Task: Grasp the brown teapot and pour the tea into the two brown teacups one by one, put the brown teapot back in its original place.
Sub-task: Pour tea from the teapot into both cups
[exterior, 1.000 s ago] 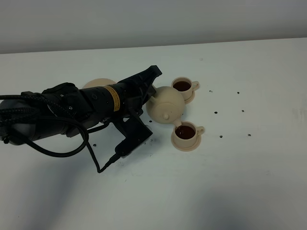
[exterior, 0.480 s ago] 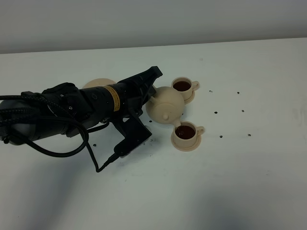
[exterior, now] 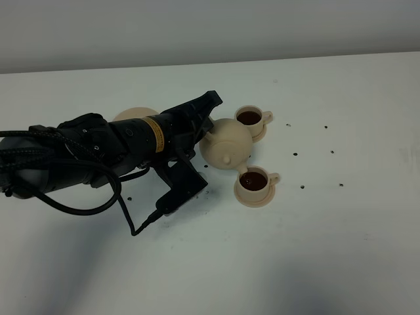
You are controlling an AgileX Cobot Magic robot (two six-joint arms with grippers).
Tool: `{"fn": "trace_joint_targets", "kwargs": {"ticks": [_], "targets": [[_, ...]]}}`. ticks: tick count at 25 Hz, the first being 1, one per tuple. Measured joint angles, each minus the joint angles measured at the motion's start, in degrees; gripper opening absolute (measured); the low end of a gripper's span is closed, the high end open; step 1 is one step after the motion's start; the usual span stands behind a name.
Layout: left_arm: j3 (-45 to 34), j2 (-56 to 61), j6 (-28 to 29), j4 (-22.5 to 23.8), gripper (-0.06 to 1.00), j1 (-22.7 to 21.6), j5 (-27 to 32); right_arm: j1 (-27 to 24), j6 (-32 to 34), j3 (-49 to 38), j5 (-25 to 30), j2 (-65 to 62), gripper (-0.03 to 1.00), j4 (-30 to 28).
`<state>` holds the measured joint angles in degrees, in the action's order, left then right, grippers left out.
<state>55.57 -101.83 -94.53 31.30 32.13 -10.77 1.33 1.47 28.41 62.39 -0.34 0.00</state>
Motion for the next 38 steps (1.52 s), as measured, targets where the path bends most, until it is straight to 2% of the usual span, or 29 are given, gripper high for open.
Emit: {"fn": "trace_joint_targets", "kwargs": {"ticks": [24,38], "targets": [[0.0,0.0,-1.1,-0.8,0.08,0.0,-0.5,0.0,0.0,0.0,0.0,0.0,0.31,0.0],[0.0,0.0,12.5,-2.6,0.08,0.0,-1.5,0.0,0.0,0.0,0.0,0.0,0.31,0.0]]}}
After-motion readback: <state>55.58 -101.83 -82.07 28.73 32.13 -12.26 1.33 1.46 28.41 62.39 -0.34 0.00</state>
